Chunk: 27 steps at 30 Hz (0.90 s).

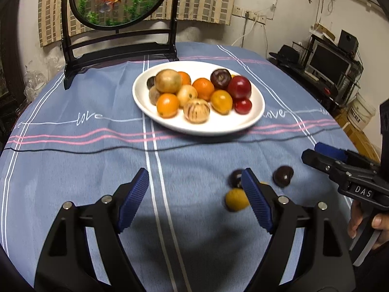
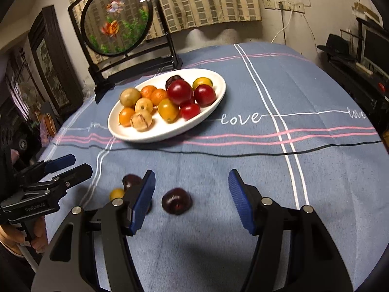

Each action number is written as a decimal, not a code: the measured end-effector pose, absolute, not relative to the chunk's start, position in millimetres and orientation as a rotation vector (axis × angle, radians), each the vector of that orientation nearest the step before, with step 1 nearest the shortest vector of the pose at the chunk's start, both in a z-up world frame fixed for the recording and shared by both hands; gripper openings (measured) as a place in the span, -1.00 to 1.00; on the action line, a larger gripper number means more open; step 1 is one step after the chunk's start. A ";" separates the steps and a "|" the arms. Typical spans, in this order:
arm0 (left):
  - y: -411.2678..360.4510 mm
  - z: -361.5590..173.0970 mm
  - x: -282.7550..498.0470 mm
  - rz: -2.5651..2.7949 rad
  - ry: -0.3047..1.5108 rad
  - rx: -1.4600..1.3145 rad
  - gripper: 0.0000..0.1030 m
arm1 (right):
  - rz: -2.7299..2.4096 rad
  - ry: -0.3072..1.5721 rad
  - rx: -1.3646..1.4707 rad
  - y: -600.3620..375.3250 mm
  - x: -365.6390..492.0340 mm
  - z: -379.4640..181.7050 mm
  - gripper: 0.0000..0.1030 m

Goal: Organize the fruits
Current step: 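Grasp a small yellow fruit with left tool while right tool grasps a dark plum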

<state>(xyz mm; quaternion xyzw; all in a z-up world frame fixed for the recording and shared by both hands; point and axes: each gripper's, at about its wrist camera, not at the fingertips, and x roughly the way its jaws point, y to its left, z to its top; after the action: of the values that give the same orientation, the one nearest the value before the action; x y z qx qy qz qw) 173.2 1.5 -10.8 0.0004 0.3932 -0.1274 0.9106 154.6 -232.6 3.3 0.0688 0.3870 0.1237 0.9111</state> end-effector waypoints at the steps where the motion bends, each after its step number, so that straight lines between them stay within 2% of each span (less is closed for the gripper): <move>1: 0.5 -12.7 171.1 -0.268 0.816 0.005 0.56 | 0.256 0.802 0.128 -231.1 152.7 2.7 0.23; 21: -33.7 -43.3 160.6 -0.353 0.890 0.099 0.55 | 0.277 0.834 0.094 -228.8 139.6 -9.5 0.23; 24: -37.2 -48.5 164.5 -0.351 0.906 0.107 0.40 | 0.283 0.829 0.098 -228.9 139.0 -8.6 0.23; 26: -38.4 -52.5 167.9 -0.356 0.926 0.105 0.08 | 0.286 0.827 0.101 -229.2 137.8 -8.4 0.23; 27: -39.7 -55.3 170.2 -0.357 0.938 0.107 0.03 | 0.287 0.827 0.101 -229.2 137.8 -8.6 0.23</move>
<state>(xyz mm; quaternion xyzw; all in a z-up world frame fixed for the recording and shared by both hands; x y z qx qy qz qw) 170.2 -39.7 -55.3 0.0511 0.4494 -0.1710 0.8753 137.8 -229.2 -8.6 0.0489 0.4004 0.1390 0.9044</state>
